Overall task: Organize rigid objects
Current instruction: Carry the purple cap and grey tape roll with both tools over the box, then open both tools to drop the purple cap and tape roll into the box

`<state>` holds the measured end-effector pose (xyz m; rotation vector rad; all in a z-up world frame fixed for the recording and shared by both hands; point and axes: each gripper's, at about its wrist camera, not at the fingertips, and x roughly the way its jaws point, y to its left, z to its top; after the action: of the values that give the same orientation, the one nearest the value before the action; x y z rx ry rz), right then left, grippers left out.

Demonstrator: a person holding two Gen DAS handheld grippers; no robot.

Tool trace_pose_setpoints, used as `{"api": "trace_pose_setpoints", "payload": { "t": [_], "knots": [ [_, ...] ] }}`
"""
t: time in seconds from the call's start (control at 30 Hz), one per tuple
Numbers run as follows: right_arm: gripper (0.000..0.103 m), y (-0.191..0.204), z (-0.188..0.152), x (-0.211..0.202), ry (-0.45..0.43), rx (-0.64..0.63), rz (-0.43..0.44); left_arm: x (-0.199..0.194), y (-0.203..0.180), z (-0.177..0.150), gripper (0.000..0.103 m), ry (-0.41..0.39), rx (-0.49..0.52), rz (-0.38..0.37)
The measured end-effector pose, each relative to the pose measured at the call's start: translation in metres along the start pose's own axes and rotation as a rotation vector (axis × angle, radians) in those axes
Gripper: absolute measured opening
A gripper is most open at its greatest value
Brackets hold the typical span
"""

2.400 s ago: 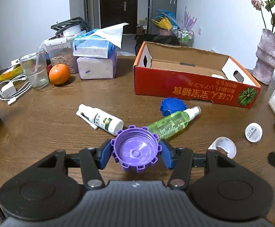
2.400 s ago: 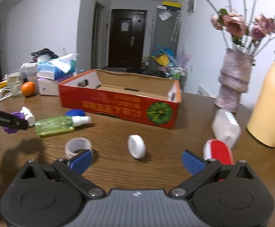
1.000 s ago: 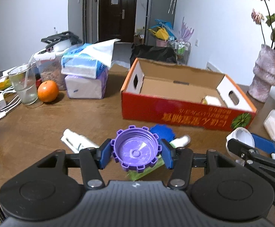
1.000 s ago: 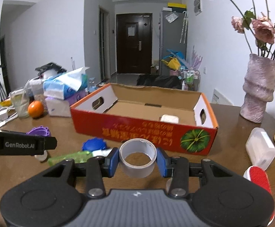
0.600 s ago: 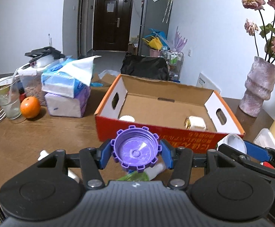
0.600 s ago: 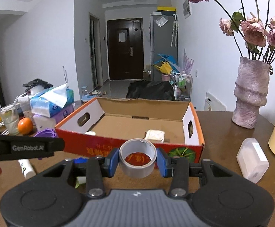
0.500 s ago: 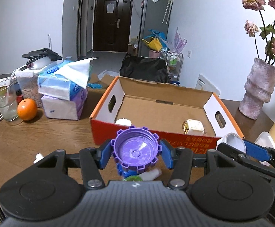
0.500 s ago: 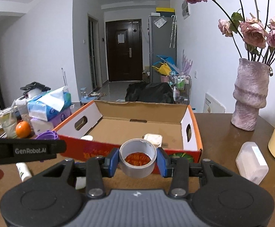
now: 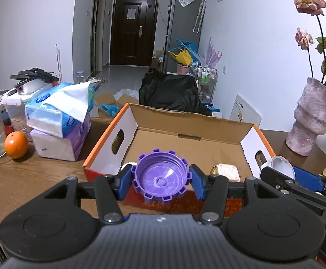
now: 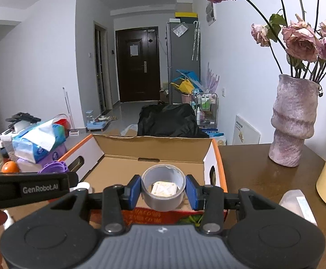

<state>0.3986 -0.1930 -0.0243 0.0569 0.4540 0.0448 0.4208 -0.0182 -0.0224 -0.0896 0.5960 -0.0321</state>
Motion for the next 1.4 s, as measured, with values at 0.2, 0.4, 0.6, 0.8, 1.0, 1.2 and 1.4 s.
{"api": "trace_pose_setpoints", "payload": {
  "t": [0.2,0.4,0.6,0.8,1.0,1.2,1.4],
  "knots": [
    [0.042,-0.003,0.007,0.018,0.000,-0.004,-0.015,0.019,-0.004,0.010,0.055,-0.006,0.006,0.006],
    [0.042,-0.003,0.012,0.034,0.005,-0.015,-0.031,0.037,-0.003,0.018,0.055,-0.006,0.011,0.021],
    [0.042,-0.004,0.016,0.048,0.012,-0.023,-0.044,0.052,-0.006,0.022,0.055,-0.004,0.027,0.036],
    [0.042,-0.006,0.016,0.062,0.030,-0.020,-0.050,0.066,-0.008,0.025,0.055,0.003,0.035,0.048],
    [0.042,-0.007,0.012,0.072,0.045,-0.013,-0.044,0.081,-0.004,0.027,0.055,0.015,0.035,0.067],
    [0.042,-0.008,0.010,0.080,0.061,-0.013,-0.040,0.088,0.002,0.028,0.056,0.030,0.032,0.067],
    [0.076,-0.015,0.011,0.084,0.080,0.006,-0.067,0.086,0.002,0.029,0.094,0.010,0.044,0.099]
  ]
}}
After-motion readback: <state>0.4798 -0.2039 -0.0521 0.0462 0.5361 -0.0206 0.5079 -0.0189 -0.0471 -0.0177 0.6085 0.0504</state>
